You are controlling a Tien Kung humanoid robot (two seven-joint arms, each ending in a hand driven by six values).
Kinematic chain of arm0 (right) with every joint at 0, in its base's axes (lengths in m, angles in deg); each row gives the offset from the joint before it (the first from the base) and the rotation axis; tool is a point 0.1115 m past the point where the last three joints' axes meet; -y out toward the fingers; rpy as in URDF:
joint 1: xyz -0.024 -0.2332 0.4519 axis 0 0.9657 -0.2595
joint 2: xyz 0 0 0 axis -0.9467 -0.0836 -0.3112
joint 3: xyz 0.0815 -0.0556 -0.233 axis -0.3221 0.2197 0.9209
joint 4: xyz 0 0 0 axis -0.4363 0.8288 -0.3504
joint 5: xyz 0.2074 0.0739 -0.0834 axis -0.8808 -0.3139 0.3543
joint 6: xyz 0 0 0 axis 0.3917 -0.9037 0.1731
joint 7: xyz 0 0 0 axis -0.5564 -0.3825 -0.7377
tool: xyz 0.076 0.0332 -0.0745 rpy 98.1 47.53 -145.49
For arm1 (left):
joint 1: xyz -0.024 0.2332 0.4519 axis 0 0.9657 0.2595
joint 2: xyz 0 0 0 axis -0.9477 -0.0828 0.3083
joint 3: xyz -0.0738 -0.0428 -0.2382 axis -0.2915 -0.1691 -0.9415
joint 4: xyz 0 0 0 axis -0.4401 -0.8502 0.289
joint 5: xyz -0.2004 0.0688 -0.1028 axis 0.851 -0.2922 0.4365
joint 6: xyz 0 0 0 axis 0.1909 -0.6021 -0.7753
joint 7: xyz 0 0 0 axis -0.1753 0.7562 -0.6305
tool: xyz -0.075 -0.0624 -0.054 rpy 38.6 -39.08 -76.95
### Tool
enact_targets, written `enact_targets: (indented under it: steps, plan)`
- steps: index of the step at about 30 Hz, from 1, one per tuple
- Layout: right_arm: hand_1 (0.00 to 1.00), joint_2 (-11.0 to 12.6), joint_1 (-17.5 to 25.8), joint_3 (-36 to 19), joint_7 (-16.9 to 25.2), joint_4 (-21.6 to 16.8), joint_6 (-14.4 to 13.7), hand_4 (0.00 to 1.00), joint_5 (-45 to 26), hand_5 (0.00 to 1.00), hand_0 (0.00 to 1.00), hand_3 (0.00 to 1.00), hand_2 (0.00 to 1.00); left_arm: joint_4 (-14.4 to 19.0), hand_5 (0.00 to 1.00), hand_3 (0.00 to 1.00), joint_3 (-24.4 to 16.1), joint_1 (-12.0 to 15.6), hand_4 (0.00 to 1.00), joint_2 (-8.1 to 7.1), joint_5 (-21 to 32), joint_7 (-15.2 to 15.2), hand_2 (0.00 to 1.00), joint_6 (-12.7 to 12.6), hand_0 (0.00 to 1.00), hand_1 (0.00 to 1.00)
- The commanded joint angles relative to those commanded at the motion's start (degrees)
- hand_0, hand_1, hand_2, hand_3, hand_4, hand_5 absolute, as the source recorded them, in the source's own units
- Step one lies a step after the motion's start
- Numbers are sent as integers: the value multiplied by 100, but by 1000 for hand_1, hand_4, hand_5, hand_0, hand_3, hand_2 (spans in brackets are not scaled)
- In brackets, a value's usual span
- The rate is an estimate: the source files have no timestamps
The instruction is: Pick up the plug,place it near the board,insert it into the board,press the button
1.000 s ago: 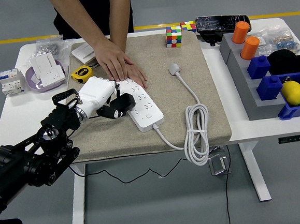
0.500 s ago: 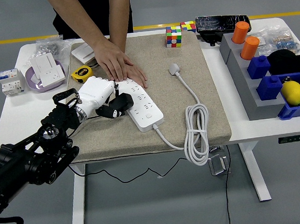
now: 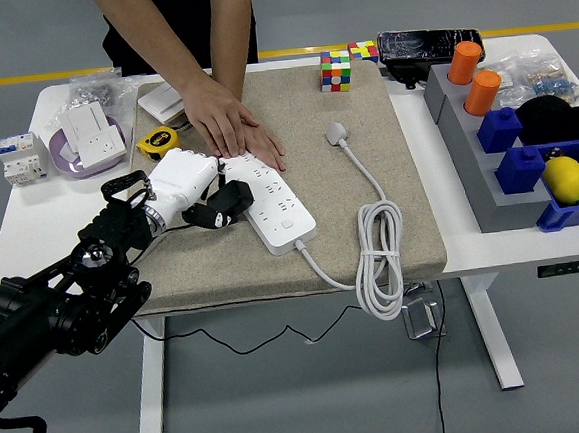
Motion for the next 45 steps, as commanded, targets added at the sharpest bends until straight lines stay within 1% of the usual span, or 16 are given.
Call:
enact_targets:
  steps: [18,28,29,34,35,40,41,45]
  plan:
    - [973,5,-14,-23,3,2,6,998,-14,998,998,950,916,-113,334,291,29,-61,577,44,0,-6,298,34,440,334]
    - [975,2,-13,-21,3,9,-1,998,-26,998,998,950,916,-134,333,300,40,-61,578,16,0,3,307,94,447,340]
    - [975,1,-15,-20,3,10,-3,998,-26,998,998,950,917,-140,335,435,35,-62,601,16,0,7,549,96,574,679]
    - [975,2,-20,-22,0,9,3,998,-18,998,998,950,917,-195,335,435,20,-58,601,14,22,17,549,96,574,679]
    - [975,3,-19,-22,0,8,4,998,-18,998,998,950,914,-196,345,559,20,-57,672,13,29,17,776,97,720,834]
    - [975,4,-5,-11,0,11,6,998,-27,998,998,950,914,-190,345,559,4,-46,672,16,52,20,776,102,720,834]
    - [975,5,-4,-10,0,11,5,998,-29,998,998,950,915,-189,401,680,7,-45,781,16,52,21,811,101,744,868]
    - [975,7,3,-7,-1,10,6,998,-26,998,998,950,915,-196,401,680,8,-41,781,25,52,20,811,107,744,868]
